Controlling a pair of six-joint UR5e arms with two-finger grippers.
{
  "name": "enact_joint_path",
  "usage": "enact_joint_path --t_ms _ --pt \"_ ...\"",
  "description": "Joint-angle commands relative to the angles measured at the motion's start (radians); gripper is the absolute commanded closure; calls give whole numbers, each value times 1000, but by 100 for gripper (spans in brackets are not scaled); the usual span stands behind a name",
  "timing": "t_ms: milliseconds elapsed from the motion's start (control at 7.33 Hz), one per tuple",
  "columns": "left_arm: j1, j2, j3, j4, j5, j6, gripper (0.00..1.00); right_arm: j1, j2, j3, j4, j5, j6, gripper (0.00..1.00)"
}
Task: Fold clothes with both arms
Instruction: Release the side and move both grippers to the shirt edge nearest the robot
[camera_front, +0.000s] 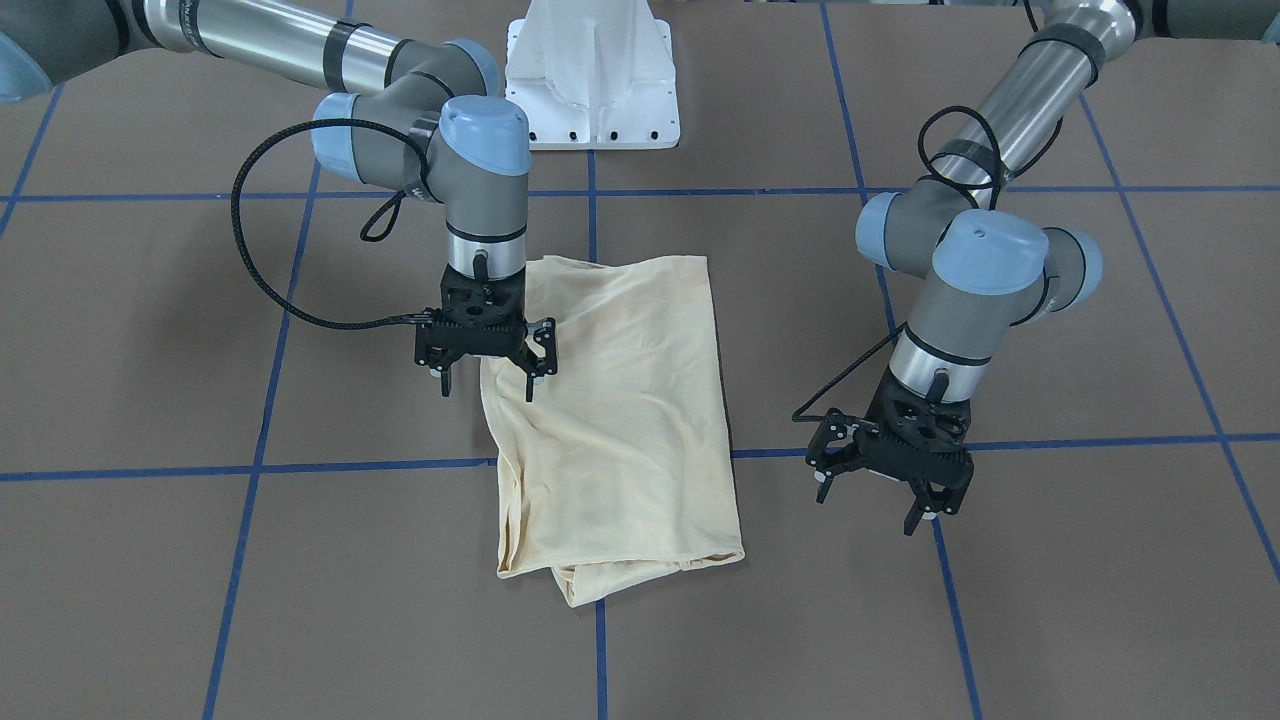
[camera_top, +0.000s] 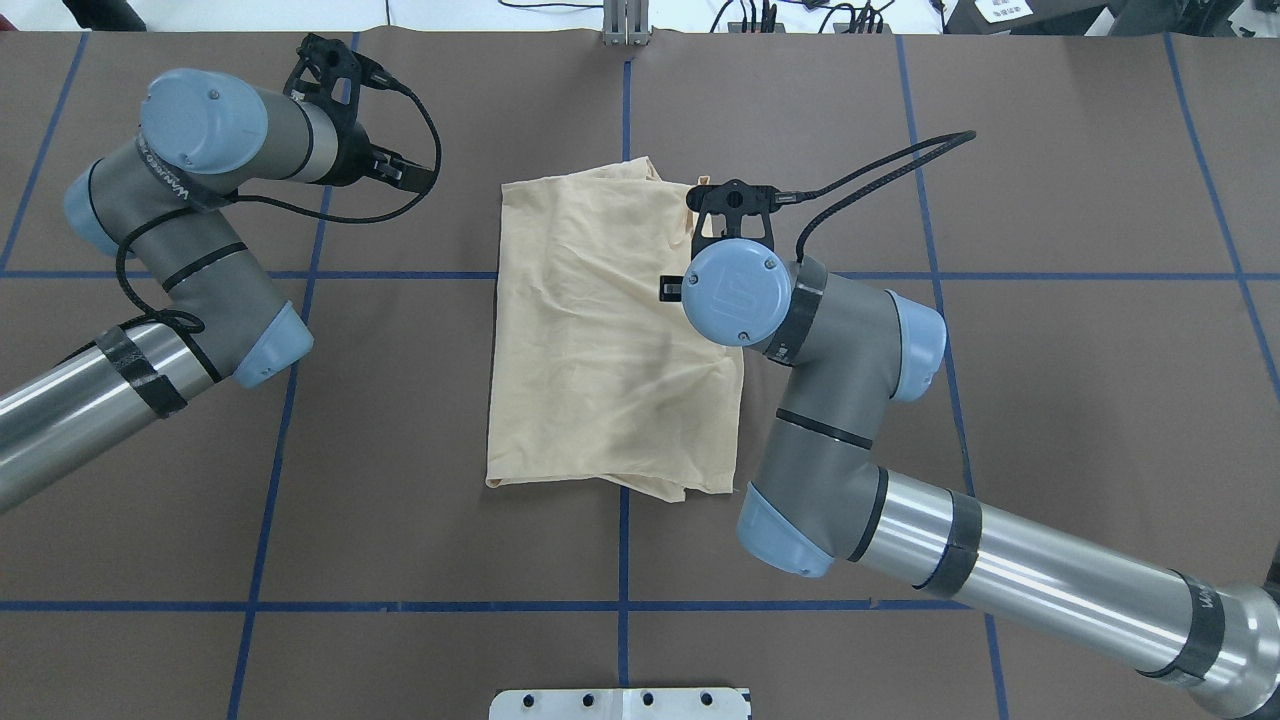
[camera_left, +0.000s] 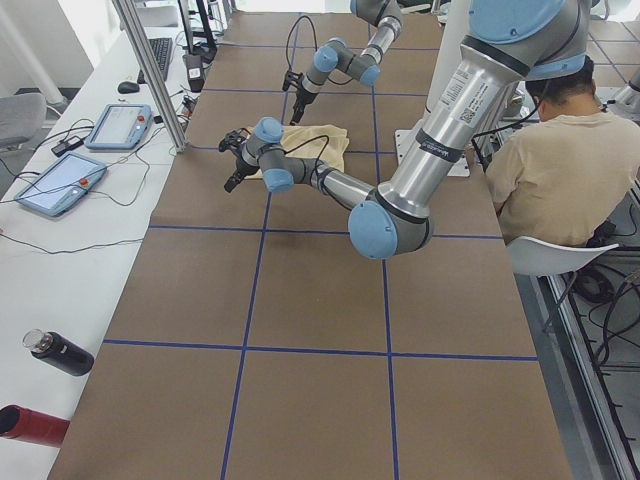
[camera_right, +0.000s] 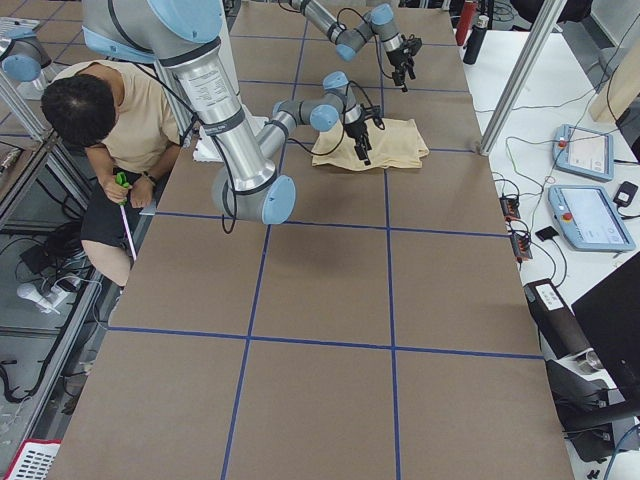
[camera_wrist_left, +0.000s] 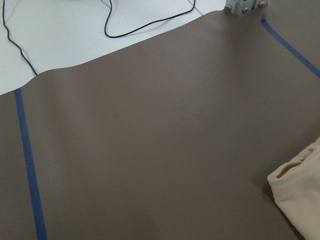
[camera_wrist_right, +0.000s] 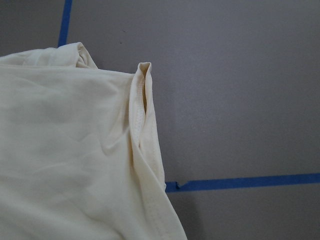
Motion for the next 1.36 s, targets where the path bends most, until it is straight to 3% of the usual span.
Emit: enact_joint_path --t_ms 0,136,273,409,546,682,955,1092,1228 --pt "8 37 -101 13 -84 -141 0 9 -18 70 14 58 44 0" --pt "16 98 -222 12 -173 -244 0 -9 -85 184 15 59 73 0" --pt "89 210 -369 13 -169 -329 0 -33 -157 286 31 59 80 0" --pt "161 281 -458 13 -140 -423 0 -44 -200 332 35 58 103 0" --pt "277 333 -502 16 1 -501 0 -49 -202 332 35 53 106 0" --pt "365 330 -505 69 89 -558 0 -51 -203 330 35 52 106 0" --pt "474 228 -484 265 134 -616 1 -54 -208 332 35 49 106 0" --pt "493 205 -476 300 153 -620 7 -57 -208 332 35 49 107 0" --pt "495 205 -470 303 153 -618 26 -58 -208 332 35 49 106 0"
